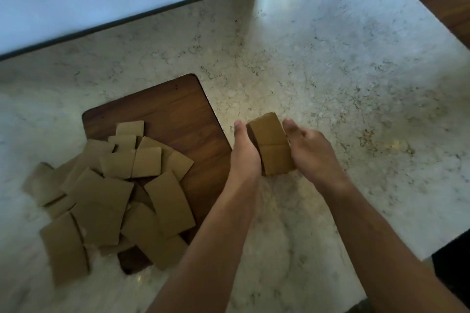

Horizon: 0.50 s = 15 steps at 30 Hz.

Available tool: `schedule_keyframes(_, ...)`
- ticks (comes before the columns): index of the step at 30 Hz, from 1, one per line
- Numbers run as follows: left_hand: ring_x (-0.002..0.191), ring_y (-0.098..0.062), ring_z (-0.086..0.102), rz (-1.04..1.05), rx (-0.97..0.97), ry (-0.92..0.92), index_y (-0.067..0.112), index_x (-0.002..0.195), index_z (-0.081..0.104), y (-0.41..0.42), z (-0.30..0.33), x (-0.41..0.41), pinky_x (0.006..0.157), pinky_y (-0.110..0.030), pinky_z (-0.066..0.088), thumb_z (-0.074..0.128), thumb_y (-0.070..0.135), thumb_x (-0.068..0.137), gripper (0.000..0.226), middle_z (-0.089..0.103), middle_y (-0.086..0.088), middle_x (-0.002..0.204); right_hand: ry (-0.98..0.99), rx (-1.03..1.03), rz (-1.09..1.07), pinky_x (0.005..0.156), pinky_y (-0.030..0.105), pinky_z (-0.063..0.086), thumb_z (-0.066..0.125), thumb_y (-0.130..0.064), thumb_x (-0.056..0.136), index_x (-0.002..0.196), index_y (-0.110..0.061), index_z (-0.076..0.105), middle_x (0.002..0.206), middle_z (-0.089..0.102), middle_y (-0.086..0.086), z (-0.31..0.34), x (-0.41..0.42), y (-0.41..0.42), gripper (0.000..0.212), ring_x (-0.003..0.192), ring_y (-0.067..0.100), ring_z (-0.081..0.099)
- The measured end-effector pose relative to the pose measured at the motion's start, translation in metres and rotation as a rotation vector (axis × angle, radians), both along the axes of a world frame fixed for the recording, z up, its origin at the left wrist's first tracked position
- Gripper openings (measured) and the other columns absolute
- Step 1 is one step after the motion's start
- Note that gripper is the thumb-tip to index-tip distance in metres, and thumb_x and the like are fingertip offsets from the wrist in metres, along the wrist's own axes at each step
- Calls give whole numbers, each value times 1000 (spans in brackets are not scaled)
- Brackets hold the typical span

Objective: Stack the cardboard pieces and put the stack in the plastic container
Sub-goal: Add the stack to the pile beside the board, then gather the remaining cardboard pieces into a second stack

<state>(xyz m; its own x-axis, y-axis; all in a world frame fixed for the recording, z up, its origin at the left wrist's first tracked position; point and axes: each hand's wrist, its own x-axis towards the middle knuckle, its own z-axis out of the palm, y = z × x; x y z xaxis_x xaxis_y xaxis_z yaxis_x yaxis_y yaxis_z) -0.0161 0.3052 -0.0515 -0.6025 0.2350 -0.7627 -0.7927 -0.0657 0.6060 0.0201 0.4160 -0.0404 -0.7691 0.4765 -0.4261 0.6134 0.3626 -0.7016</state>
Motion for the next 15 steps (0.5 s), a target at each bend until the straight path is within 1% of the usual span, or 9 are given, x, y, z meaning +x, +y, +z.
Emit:
schedule_keyframes(1,130,-18,59,37,1,-26,15,156,46,-2,3,2,80,-21,47,22,63,107,72,61,-4,143,-9,23,5,58,31,37,32,-58,103,76,-18,59,67,55,-3,0,-1,-2,55,63,13,52)
schedule_keyframes(3,149,-23,41,56,-34,-35,13,163,30,-13,12,5,103,-25,42,24,60,108,73,42,-7,164,-21,60,15,66,33,43,32,-54,105,98,-16,66,79,62,-1,1,0,-7,51,71,11,56)
schedule_keyframes(4,153,-25,35,64,-50,-37,13,165,25,-19,16,6,116,-33,35,25,61,108,75,35,-8,168,-32,79,17,69,33,43,32,-52,106,107,-15,66,85,64,1,2,1,-9,50,74,12,56)
schedule_keyframes(6,156,-28,31,79,-78,-27,14,166,22,-27,15,8,126,-43,25,27,63,107,77,30,-11,171,-59,112,17,74,32,39,32,-48,107,118,-13,66,95,63,4,-1,3,-10,50,82,19,57)
schedule_keyframes(8,156,-30,31,91,-89,-45,12,165,23,-39,20,11,127,-46,24,29,65,105,81,31,-13,170,-85,156,27,78,31,37,33,-47,106,126,-8,62,106,65,8,3,7,-12,52,100,28,61)
schedule_keyframes(9,155,-31,32,95,-91,-50,11,165,25,-44,21,9,128,-48,25,31,65,105,81,32,-13,170,-93,185,34,80,32,39,35,-47,106,132,-7,59,117,67,13,4,8,-12,54,110,32,61)
schedule_keyframes(11,152,-33,37,92,-63,-58,8,163,30,-59,26,9,126,-47,29,36,56,108,73,37,-16,167,-90,245,63,93,38,43,40,-45,105,141,-3,51,137,60,19,13,12,-19,56,125,34,56)
schedule_keyframes(13,144,-35,48,55,-53,-47,5,157,40,-77,36,12,119,-46,38,39,44,111,61,48,-20,158,-42,328,109,101,38,41,45,-38,105,142,0,47,141,56,19,23,16,-30,53,128,33,52)
schedule_keyframes(15,122,-34,65,12,-72,-20,2,142,56,-94,36,13,103,-45,52,42,36,111,48,66,-20,136,36,431,159,104,39,42,49,-32,103,141,-1,48,140,56,18,27,17,-41,50,127,32,53)
